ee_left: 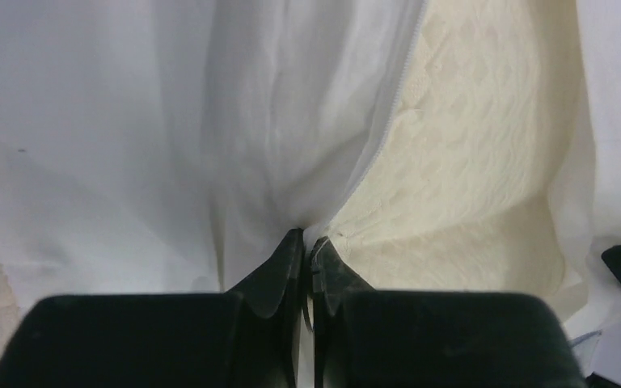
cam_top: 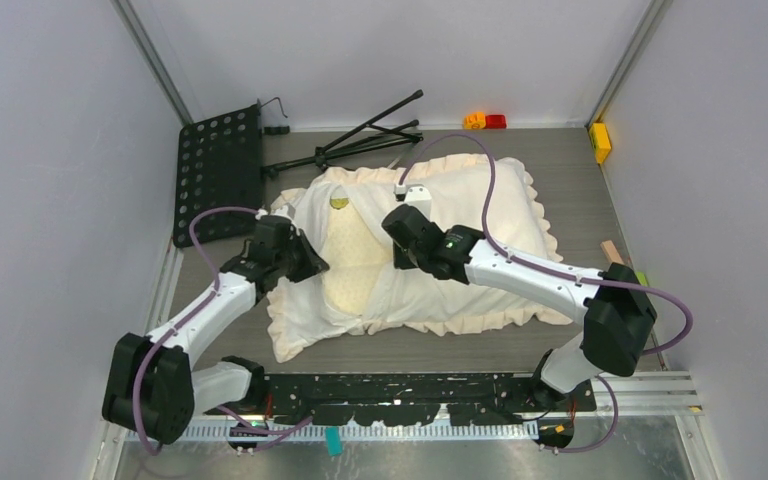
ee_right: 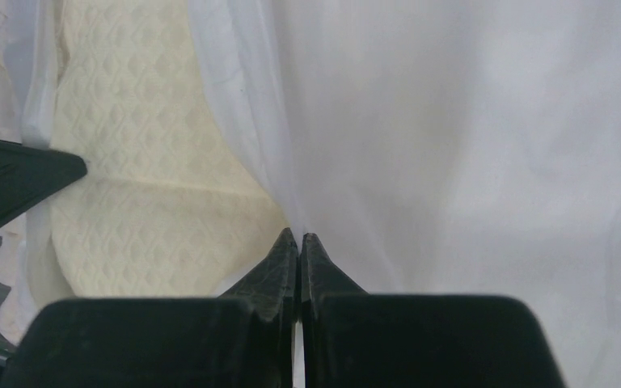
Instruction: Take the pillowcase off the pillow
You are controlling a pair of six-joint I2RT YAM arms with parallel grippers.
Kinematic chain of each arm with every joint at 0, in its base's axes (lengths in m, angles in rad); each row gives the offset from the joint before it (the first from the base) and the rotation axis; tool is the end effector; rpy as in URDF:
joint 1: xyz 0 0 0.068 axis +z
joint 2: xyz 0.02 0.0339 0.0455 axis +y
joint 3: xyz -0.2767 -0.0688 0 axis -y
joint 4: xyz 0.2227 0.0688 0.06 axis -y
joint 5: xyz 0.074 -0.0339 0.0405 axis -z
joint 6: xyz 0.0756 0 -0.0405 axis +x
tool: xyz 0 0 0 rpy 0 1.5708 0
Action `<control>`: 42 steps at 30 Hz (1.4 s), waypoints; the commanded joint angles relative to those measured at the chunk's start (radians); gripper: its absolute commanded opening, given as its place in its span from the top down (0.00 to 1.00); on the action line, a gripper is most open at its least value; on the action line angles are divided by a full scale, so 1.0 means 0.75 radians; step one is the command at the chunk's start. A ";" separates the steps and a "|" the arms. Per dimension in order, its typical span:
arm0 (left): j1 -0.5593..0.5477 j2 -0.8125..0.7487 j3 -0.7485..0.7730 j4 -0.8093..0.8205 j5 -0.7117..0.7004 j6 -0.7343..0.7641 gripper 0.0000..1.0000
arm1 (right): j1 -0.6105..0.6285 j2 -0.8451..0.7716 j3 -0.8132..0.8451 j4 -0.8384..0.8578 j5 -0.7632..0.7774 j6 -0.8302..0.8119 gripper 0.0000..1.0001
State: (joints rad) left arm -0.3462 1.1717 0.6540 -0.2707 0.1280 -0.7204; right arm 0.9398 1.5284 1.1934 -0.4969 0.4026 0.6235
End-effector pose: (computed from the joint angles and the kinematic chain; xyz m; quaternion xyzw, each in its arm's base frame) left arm 0.2232 -0.0908 0.2047 -0.1476 0.9110 -0.2444 0.2976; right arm 0.2215 0.2530 0.2673 -0.0726 0.9137 0.1169 0.3825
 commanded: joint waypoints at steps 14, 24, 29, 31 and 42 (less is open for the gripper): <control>0.239 0.018 -0.198 0.181 0.226 -0.074 1.00 | 0.052 0.309 0.453 -0.110 -0.221 -0.120 0.13; 0.240 -0.178 -0.172 0.033 0.148 -0.059 0.76 | 0.087 0.605 0.592 -0.296 -0.113 -0.189 0.10; 0.240 -0.211 -0.148 -0.063 0.086 0.011 0.61 | 0.086 0.460 0.358 -0.165 -0.107 -0.254 0.12; 0.241 -0.180 -0.145 -0.068 0.091 0.012 0.66 | 0.084 0.455 0.348 -0.201 -0.051 -0.264 0.23; 0.252 -0.145 -0.153 -0.112 -0.016 0.036 0.79 | 0.035 0.290 0.295 -0.288 0.119 -0.278 0.30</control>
State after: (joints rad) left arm -0.1699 1.0714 0.5198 -0.2924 0.2043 -0.7273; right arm 1.0046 1.8568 1.4414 -0.5999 0.3805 0.4648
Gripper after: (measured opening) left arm 0.209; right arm 0.688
